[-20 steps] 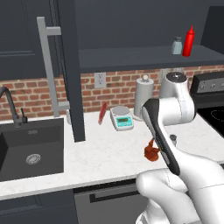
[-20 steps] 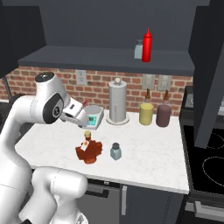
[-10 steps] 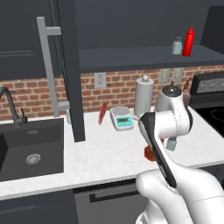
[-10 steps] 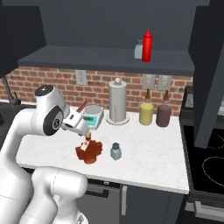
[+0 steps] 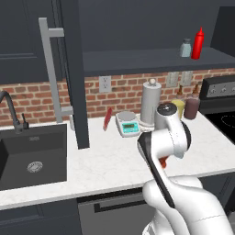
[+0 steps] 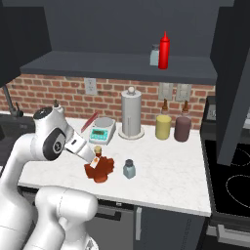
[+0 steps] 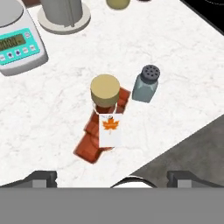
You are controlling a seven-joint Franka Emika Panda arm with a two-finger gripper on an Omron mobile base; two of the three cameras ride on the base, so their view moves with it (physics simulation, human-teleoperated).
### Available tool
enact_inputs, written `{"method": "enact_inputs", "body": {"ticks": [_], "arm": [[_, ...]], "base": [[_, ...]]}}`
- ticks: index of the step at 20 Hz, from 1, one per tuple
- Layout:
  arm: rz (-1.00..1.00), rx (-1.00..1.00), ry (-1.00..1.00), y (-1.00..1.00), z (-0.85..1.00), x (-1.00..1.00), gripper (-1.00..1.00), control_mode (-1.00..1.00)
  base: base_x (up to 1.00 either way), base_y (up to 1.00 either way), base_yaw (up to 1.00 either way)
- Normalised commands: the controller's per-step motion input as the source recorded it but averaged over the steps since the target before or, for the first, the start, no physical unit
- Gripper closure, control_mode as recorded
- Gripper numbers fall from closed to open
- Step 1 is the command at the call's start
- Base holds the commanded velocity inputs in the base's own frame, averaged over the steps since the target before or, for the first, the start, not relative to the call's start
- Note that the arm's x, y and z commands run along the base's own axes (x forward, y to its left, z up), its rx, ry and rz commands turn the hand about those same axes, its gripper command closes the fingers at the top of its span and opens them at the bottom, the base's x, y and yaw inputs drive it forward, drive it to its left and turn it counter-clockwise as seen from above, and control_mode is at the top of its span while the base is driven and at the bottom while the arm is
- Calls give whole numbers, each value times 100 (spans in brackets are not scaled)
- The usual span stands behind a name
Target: Put the shaker and condiment bottle from the counter next to their counterparts in the cabinet.
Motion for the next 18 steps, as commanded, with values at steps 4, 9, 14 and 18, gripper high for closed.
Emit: {"method": "enact_inputs", "body": {"ticks": [4,9,14,18], "arm": [[-17,0,0,0,-5,11,-100,-100],[-10,0,0,0,-1,21,-100,-100],[-5,0,0,0,-13,11,-100,-100],[-2,0,0,0,-29,1,-100,-100]], "base": [[0,0,0],[0,0,0],[0,0,0],[0,0,0]]}}
